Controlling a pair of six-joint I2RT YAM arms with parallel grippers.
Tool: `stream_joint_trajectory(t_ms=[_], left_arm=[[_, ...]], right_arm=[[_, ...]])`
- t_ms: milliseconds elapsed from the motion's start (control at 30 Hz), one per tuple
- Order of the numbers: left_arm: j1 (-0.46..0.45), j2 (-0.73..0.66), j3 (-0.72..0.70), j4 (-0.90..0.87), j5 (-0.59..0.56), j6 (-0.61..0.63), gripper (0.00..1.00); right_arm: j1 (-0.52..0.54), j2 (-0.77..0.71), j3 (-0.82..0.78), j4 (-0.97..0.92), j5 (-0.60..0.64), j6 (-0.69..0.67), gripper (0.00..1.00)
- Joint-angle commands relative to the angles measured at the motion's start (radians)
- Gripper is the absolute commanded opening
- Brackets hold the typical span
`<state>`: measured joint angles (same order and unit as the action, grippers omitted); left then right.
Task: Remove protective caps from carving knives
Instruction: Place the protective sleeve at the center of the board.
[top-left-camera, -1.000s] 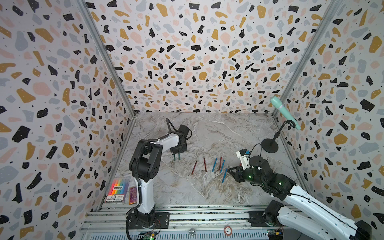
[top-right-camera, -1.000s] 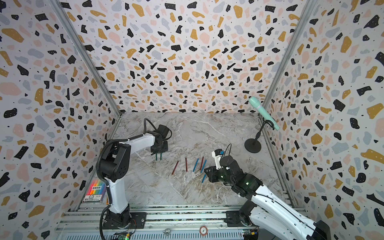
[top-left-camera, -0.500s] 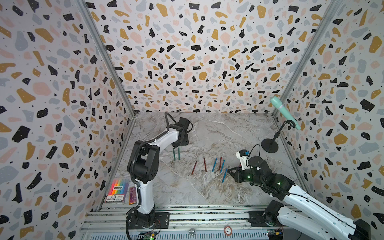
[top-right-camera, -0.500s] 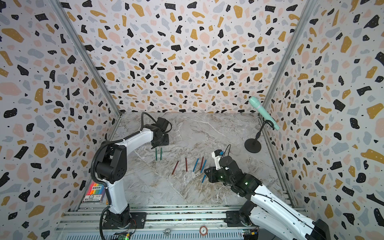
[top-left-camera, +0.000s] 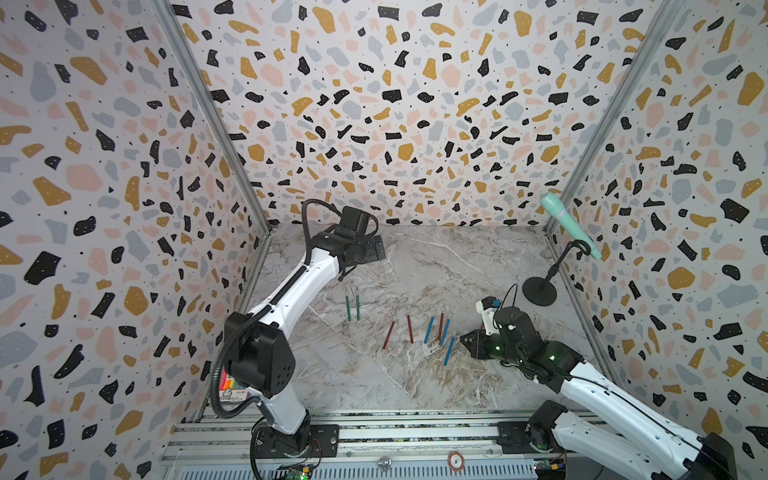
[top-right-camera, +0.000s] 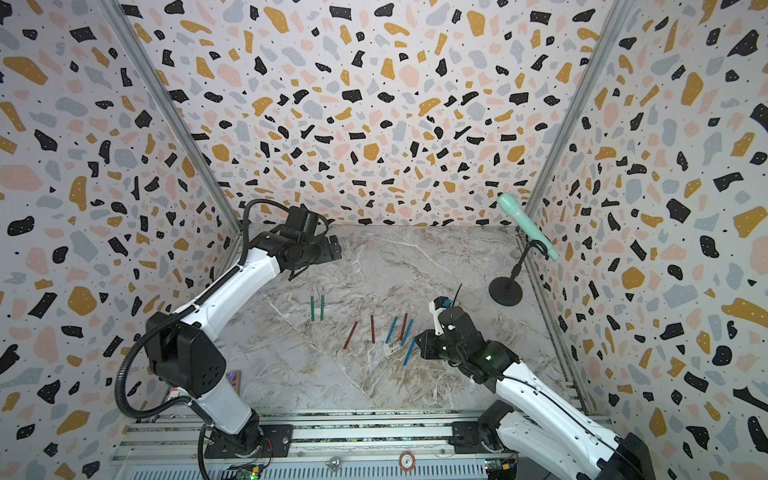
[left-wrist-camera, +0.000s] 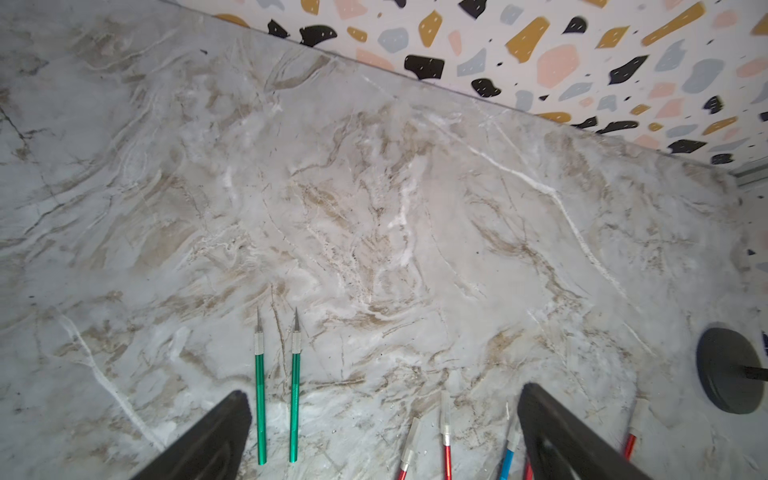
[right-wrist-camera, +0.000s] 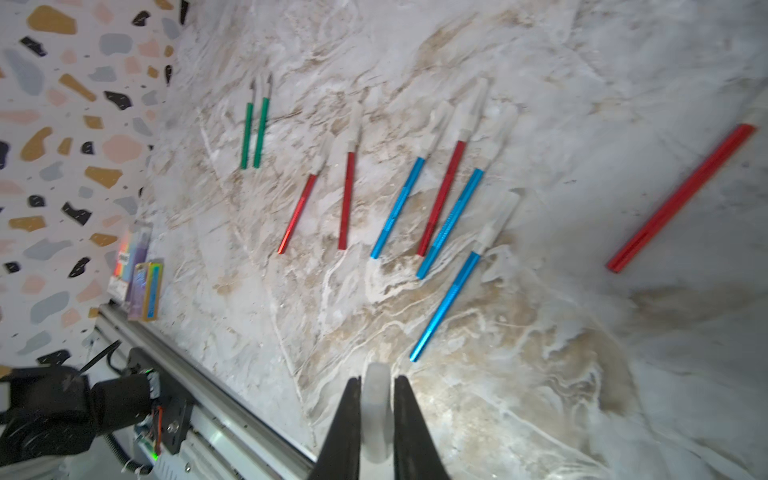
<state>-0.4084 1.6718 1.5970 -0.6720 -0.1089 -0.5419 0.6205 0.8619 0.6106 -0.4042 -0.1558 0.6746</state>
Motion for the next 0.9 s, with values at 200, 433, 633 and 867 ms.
stream_joint_trajectory(t_ms=[200, 433, 633, 867], left_arm=[[-0.07, -0.253, -0.236, 0.083, -0.069, 0.0, 0.99], [-0.07, -0.442, -0.476, 0.164, -0.158, 0.04, 0.99], [-0.07, -0.575, -0.648, 0.215, -0.271, 0.101, 0.99], [-0.07, -0.704, -0.834, 0.295, -0.342, 0.101, 0.99]], right_arm=[[-0.165, 0.201, 0.212, -0.165, 0.023, -0.209, 0.0], [-0.196, 0.395, 0.31, -0.183, 0.087, -0.249, 0.0], [-0.196, 0.568, 0.403, -0.163, 0.157, -0.256, 0.0], [-0.221, 0.803, 0.6, -0.183, 0.173, -0.288, 0.0]])
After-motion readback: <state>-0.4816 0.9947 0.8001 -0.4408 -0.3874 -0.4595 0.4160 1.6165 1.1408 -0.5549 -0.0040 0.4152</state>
